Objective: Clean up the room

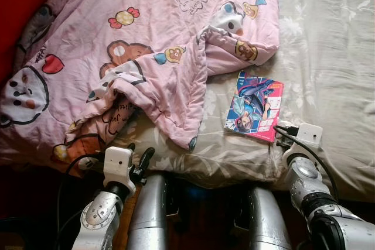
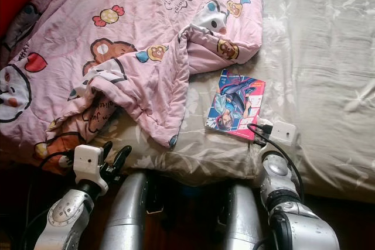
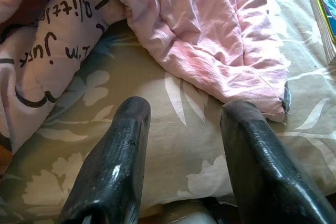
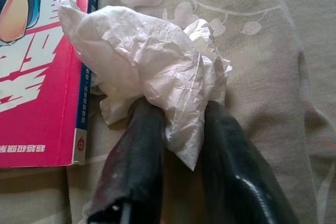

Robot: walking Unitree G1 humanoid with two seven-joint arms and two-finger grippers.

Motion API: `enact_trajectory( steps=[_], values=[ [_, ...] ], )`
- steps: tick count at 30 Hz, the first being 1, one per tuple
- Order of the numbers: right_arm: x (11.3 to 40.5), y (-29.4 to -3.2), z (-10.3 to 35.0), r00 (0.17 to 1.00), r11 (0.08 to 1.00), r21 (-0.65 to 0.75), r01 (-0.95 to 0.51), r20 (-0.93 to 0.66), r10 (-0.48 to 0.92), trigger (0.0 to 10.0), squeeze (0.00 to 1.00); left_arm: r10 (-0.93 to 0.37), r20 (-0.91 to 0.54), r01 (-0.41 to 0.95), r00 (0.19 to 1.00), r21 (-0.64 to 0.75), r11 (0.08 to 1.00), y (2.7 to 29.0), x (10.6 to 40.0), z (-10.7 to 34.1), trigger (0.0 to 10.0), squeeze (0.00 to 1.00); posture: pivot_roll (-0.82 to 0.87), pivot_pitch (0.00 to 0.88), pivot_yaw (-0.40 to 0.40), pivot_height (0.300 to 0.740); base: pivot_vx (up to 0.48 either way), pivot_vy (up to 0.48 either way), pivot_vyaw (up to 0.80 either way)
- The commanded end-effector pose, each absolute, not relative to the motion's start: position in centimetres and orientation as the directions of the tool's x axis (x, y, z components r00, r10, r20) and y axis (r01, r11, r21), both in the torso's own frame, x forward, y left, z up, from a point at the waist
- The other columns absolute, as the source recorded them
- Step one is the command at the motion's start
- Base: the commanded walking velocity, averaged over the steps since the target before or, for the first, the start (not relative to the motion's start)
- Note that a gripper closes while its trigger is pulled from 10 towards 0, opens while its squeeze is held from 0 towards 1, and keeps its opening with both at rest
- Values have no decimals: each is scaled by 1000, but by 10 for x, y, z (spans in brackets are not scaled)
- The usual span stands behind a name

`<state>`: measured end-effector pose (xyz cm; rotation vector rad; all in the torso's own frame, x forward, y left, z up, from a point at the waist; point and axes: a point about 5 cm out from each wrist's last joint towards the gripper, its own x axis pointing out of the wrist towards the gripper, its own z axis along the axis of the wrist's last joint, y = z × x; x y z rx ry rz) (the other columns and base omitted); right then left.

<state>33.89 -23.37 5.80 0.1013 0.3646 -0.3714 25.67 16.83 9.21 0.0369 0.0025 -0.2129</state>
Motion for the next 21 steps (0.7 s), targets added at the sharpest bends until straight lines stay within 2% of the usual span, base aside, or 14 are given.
enact_trajectory(
  steps=[1,11,17,21],
  values=[
    [330,-238,47,847,923,11,385,-401,-348,0,0,-207,-56,209,977,34,977,169,251,82,10000,0,230,451,68,614,0,0,0],
    [334,-236,54,884,941,-25,338,-336,-326,0,0,-204,-47,206,978,36,978,169,258,83,10000,0,225,427,63,614,0,0,0],
    [335,-240,64,921,947,0,322,-230,-314,0,0,-204,-37,206,978,33,978,166,267,82,10000,0,202,393,51,614,0,0,0],
    [332,-233,67,953,960,6,279,-126,-276,0,0,-195,-43,197,980,30,980,166,273,77,10000,0,183,364,42,614,0,0,0]
  ],
)
